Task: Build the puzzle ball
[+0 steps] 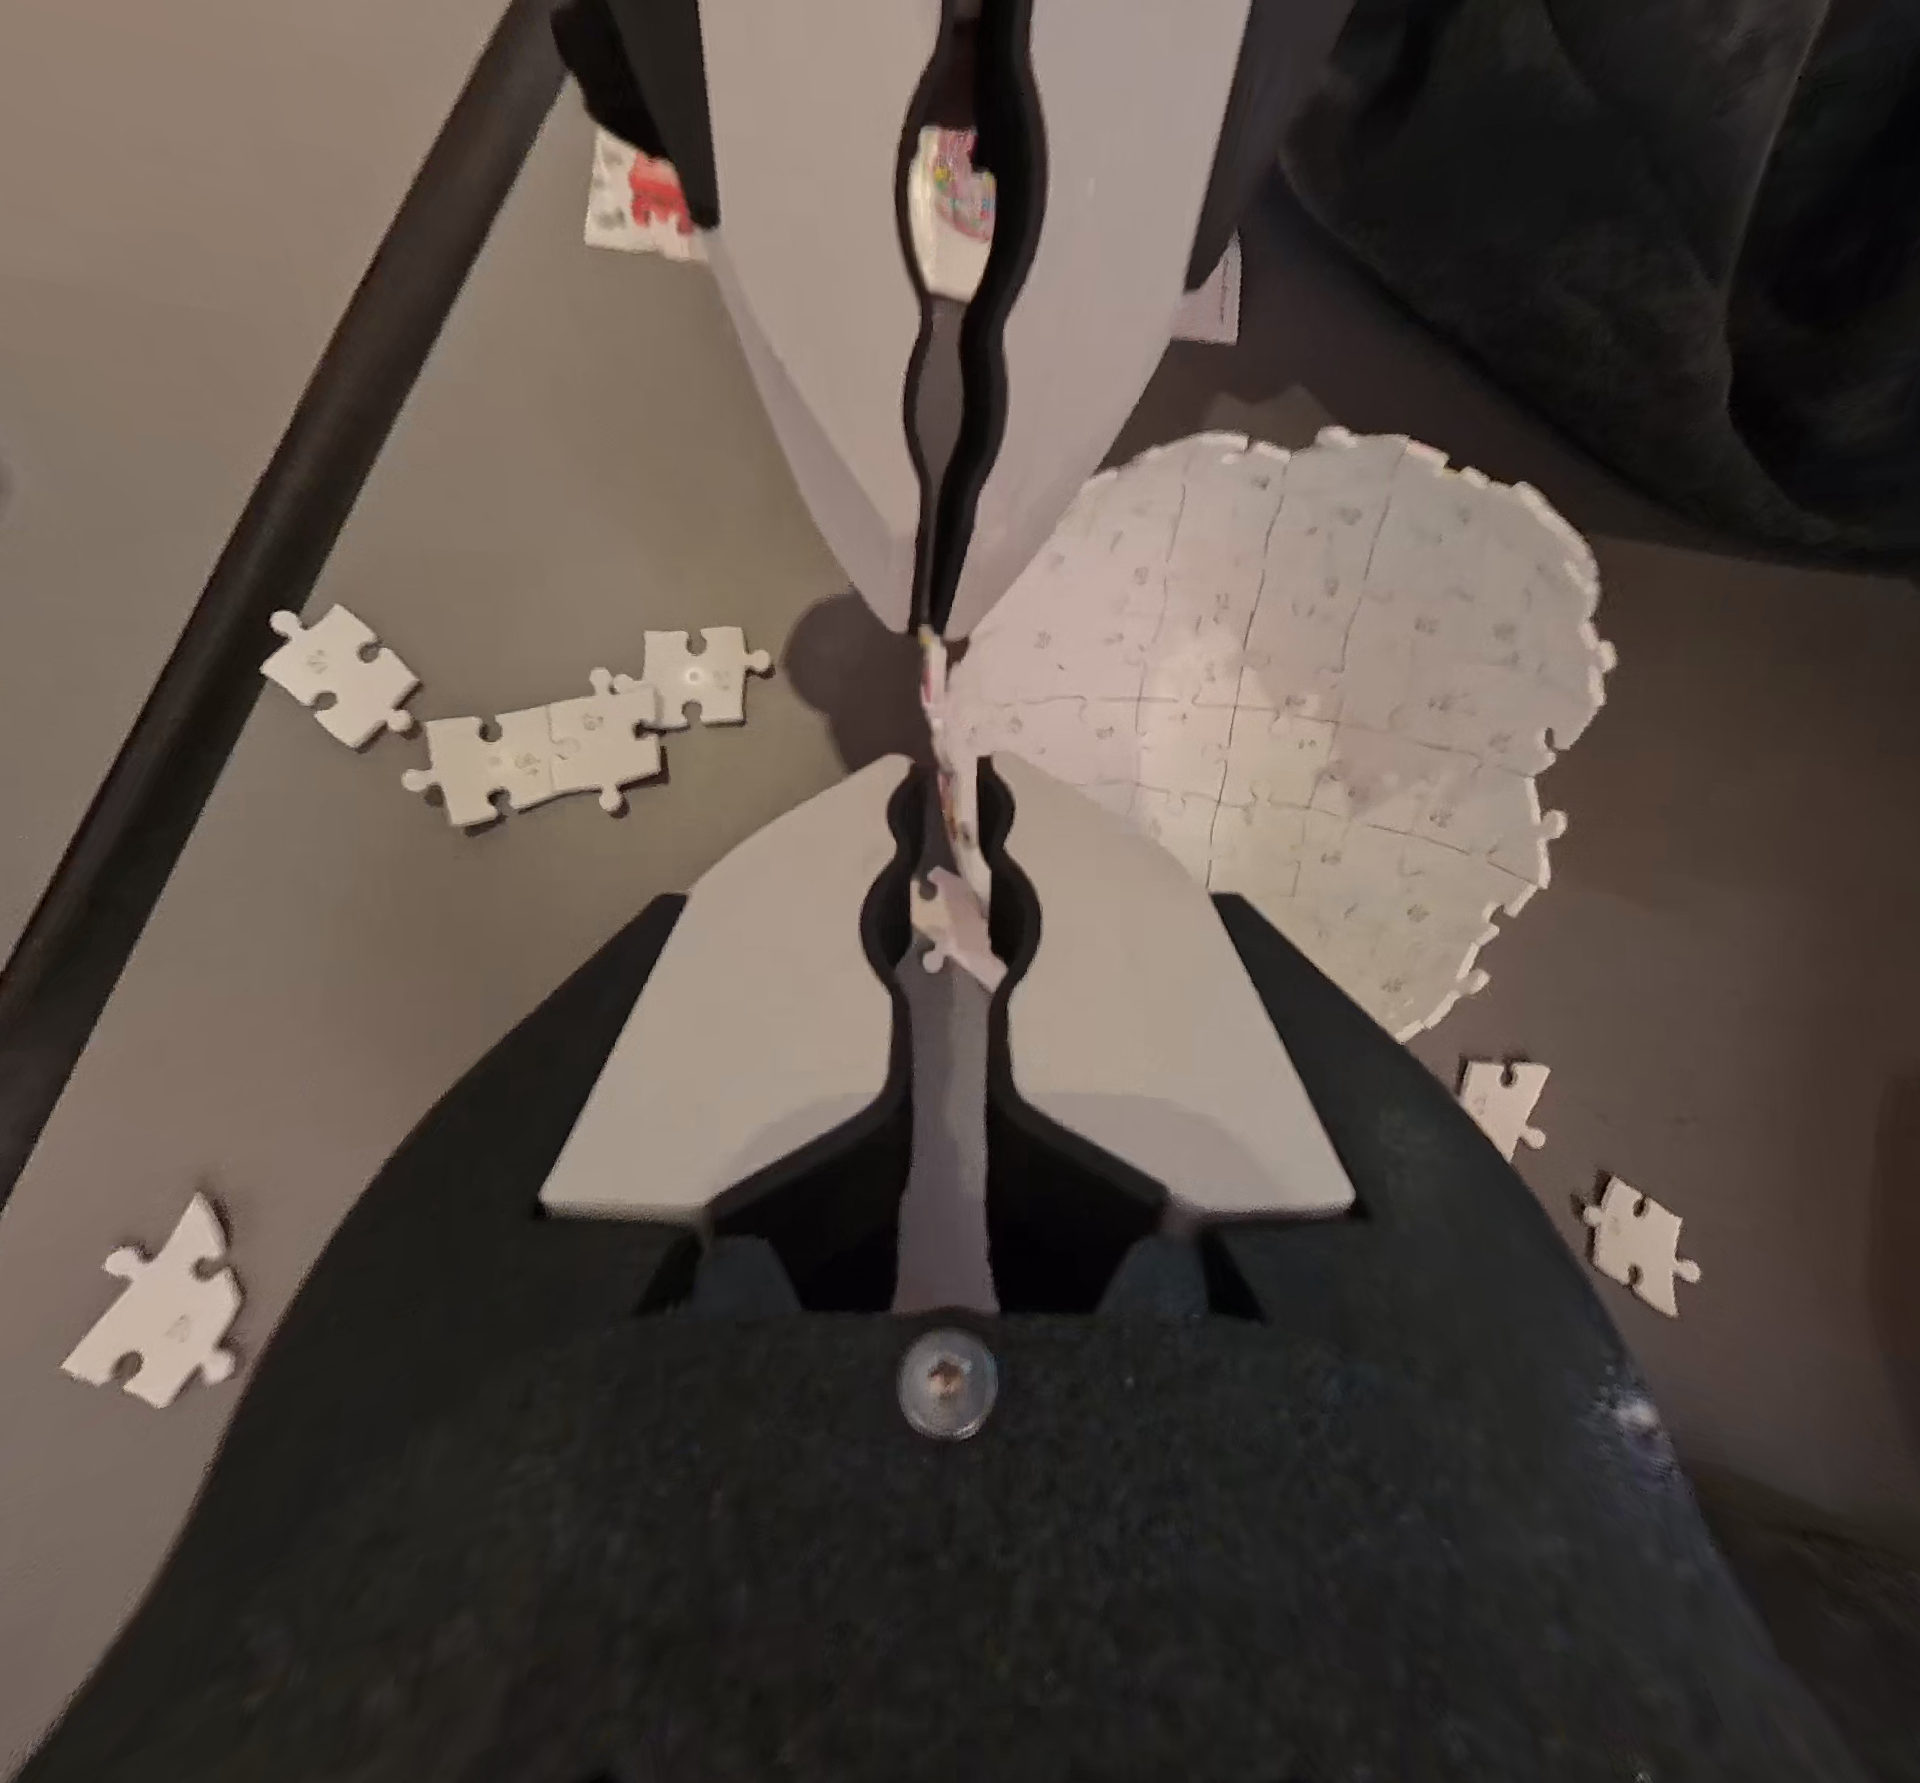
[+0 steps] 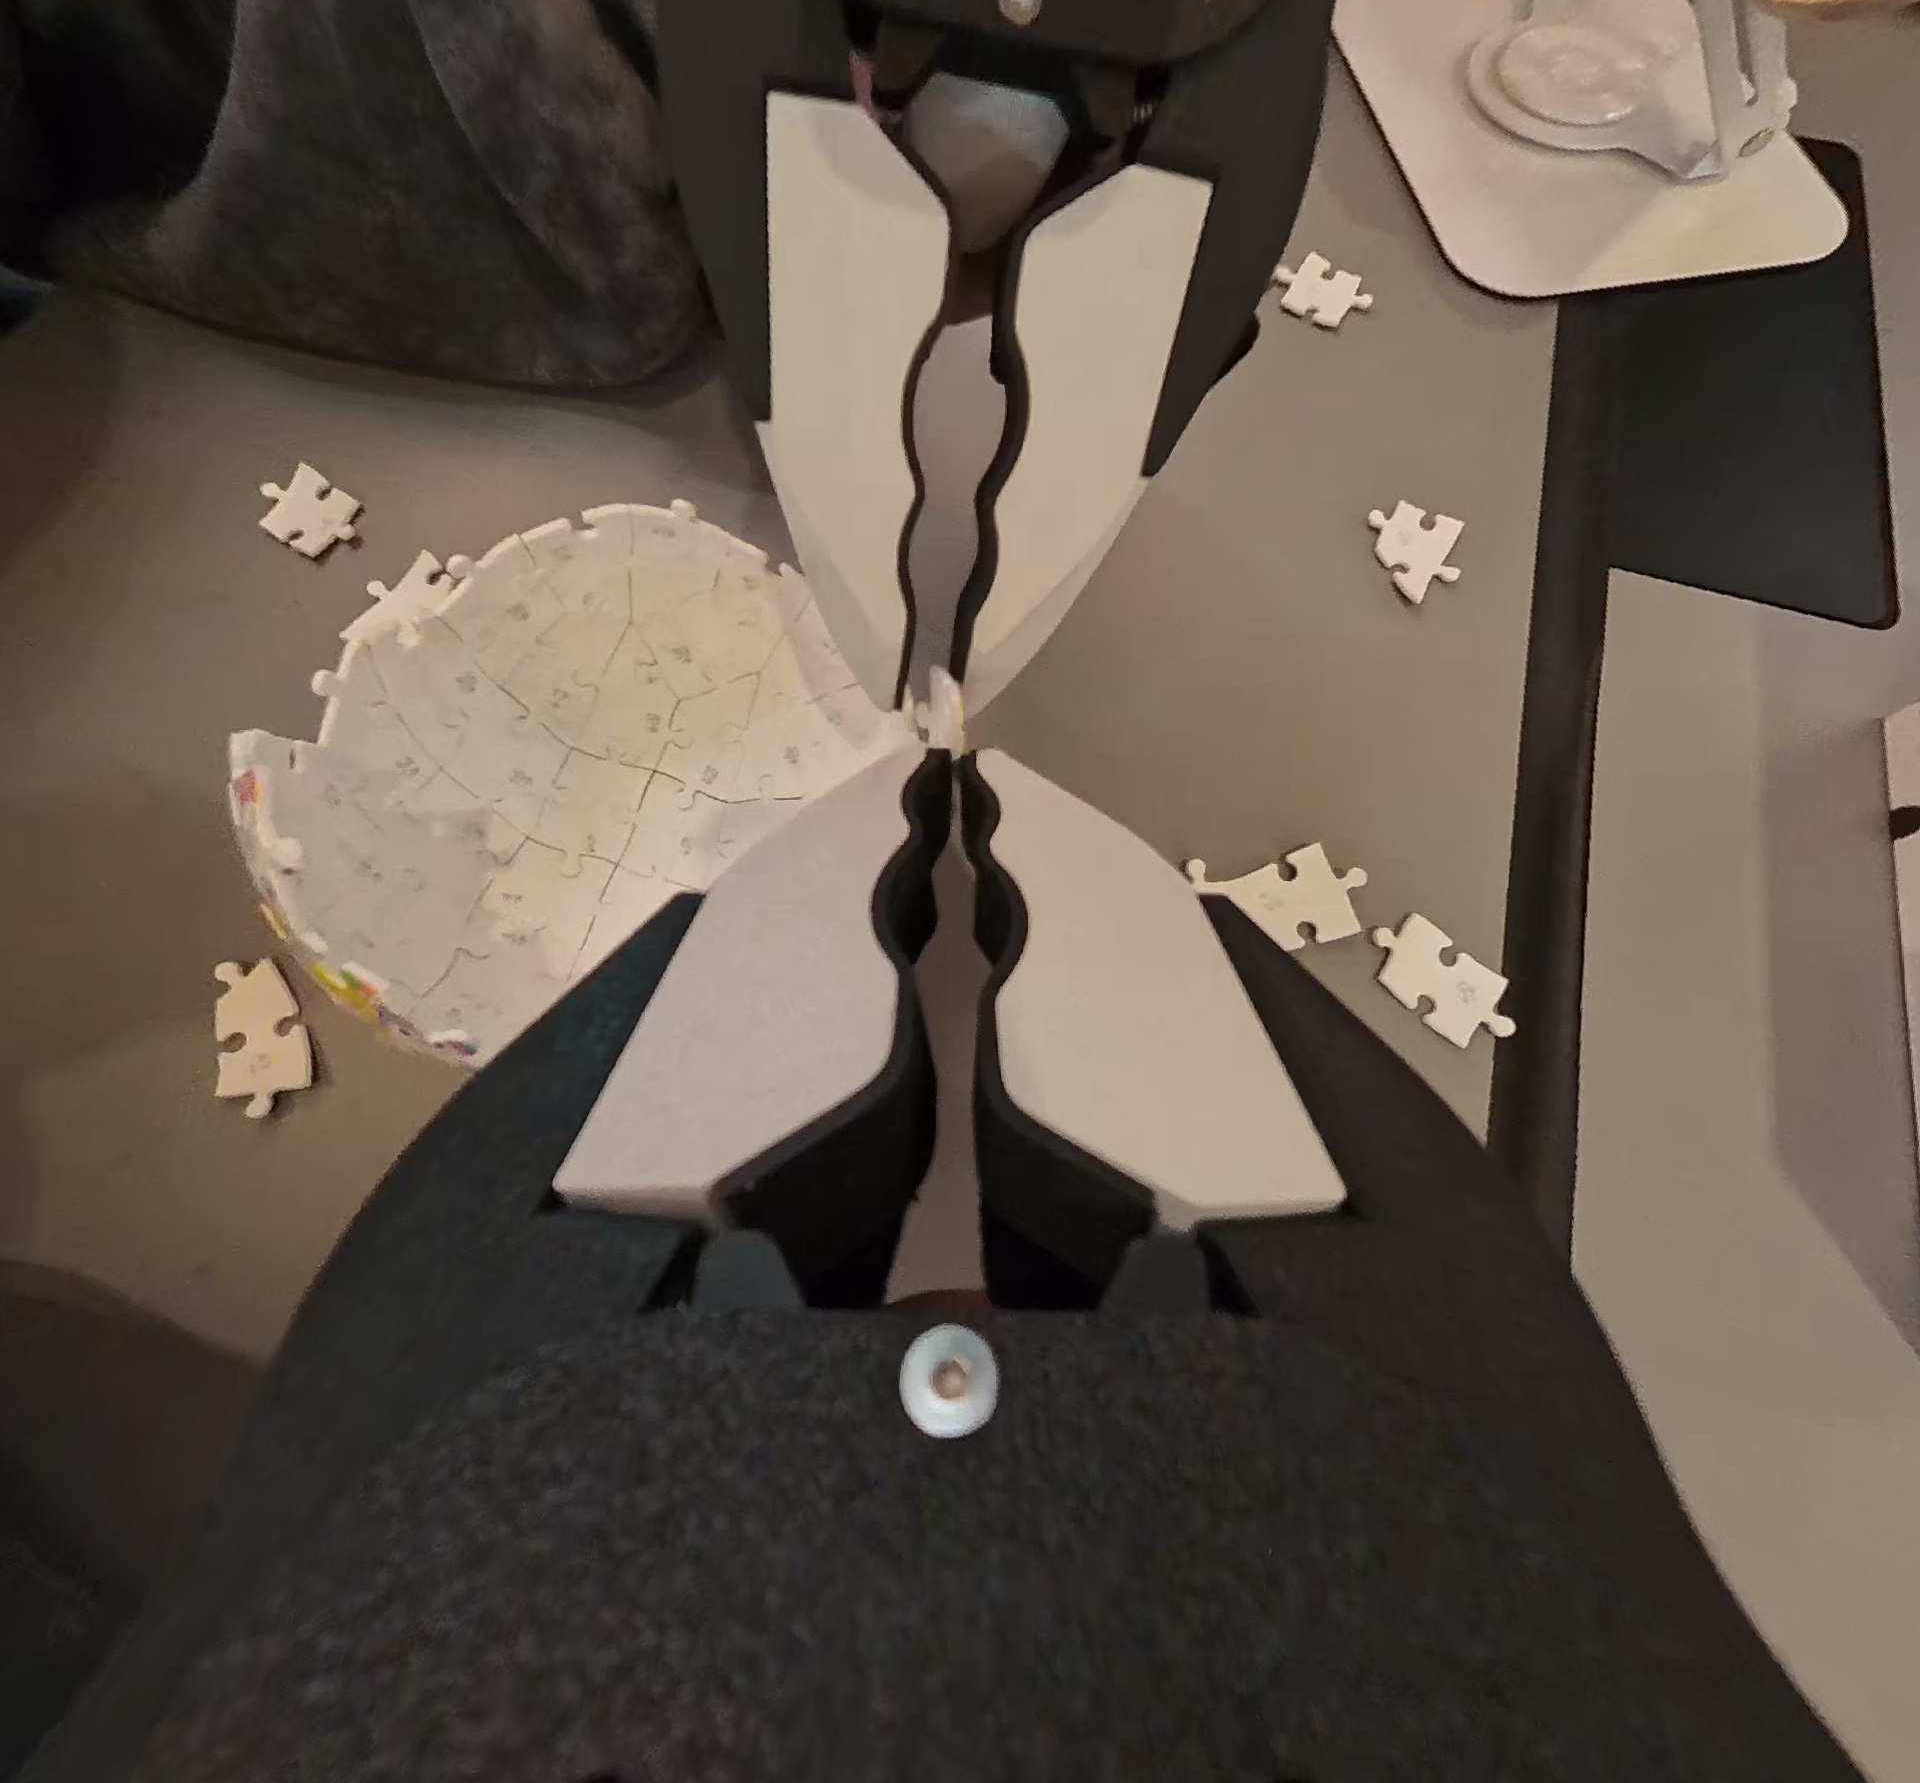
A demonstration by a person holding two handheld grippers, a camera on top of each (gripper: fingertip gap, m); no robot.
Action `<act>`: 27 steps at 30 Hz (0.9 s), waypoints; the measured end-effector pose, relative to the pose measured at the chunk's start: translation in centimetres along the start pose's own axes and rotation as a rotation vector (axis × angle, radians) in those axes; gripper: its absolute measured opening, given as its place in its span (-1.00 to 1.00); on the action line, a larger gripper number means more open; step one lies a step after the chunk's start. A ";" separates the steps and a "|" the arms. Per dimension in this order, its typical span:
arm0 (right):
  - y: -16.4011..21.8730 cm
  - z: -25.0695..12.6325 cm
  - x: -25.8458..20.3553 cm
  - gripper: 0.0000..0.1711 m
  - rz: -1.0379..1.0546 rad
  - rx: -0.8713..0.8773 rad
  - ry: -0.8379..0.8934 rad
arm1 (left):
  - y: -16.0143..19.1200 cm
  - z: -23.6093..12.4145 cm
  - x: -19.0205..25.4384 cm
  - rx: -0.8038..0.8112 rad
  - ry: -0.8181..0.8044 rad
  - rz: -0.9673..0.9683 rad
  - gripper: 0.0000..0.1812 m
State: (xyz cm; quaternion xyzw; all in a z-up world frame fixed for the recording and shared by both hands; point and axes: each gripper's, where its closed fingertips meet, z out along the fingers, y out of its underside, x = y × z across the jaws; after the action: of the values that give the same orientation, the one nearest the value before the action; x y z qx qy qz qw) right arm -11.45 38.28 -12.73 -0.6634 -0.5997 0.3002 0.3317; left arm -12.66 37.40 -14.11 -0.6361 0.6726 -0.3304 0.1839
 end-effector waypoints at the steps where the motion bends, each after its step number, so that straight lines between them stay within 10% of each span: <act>1: 0.0 0.0 0.0 -0.99 0.002 -0.001 0.000 | -0.3 0.0 0.1 0.024 0.013 -0.001 -0.91; 27: 0.1 0.4 -0.9 -0.98 -0.071 -0.186 0.061 | 0.0 1.2 0.5 -0.017 -0.001 0.029 -0.98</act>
State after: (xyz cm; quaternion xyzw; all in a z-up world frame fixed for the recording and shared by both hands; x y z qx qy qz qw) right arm -11.78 37.39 -13.04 -0.6785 -0.6377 0.2111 0.2973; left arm -11.94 36.67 -14.90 -0.6281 0.6843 -0.3218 0.1835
